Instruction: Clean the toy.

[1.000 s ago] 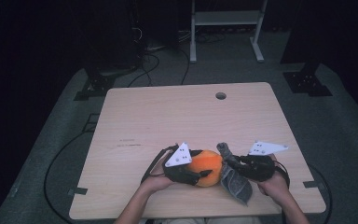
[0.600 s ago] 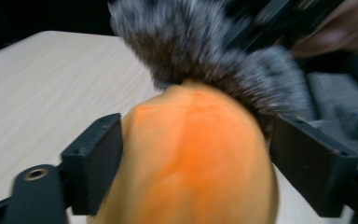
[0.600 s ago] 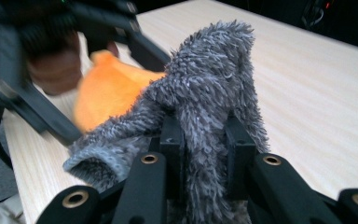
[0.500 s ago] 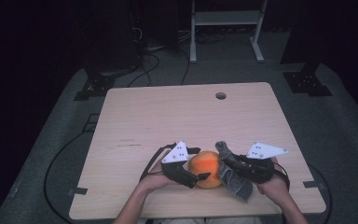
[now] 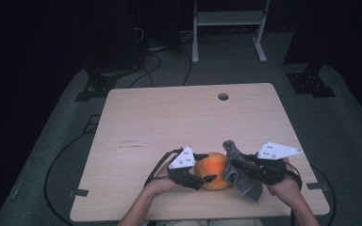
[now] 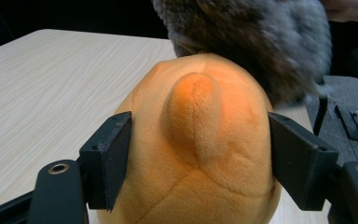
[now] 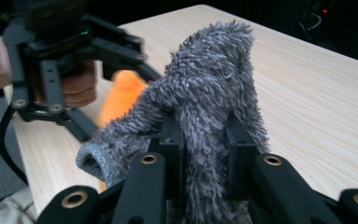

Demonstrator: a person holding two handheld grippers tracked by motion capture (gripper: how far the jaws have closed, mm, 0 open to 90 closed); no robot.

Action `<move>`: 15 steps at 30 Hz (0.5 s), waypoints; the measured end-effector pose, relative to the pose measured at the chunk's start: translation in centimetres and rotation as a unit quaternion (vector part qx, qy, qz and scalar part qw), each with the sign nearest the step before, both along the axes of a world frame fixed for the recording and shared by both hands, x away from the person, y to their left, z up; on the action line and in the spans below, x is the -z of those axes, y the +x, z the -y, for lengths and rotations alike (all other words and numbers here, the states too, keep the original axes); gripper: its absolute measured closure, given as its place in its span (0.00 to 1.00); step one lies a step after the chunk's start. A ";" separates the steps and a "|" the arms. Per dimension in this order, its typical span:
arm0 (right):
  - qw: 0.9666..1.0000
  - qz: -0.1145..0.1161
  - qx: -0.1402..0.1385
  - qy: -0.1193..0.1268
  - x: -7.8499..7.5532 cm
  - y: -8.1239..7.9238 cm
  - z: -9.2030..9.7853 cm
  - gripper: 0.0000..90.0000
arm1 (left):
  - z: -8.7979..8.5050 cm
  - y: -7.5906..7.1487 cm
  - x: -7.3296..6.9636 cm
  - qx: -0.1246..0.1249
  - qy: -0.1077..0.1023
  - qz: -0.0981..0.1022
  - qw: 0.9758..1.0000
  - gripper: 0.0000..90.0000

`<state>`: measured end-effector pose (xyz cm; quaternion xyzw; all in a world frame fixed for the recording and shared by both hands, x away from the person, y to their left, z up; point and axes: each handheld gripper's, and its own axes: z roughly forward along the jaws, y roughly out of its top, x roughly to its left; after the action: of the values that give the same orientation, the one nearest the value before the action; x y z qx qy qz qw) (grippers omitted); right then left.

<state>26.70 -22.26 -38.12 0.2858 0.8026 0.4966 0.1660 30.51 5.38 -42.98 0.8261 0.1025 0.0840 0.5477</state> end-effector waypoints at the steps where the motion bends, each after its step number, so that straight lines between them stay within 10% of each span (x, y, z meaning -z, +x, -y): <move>1: 1.000 0.003 -0.003 -0.012 0.1 0.0 -0.5 0.80 | -0.1 0.0 -0.1 0.004 0.000 -0.002 1.000 0.28; 5: 1.000 -0.017 -0.011 -0.015 1.6 0.6 -0.9 0.80 | -0.2 0.1 0.3 0.032 0.007 -0.016 0.999 0.15; 15: 0.998 -0.038 0.040 -0.007 2.6 1.5 2.2 0.81 | 0.2 -0.1 0.3 0.008 0.028 0.004 1.000 0.29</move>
<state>28.23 -24.46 -40.68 0.3353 0.7997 0.4725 0.1574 30.43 5.14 -43.30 0.8414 0.0912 0.0857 0.5258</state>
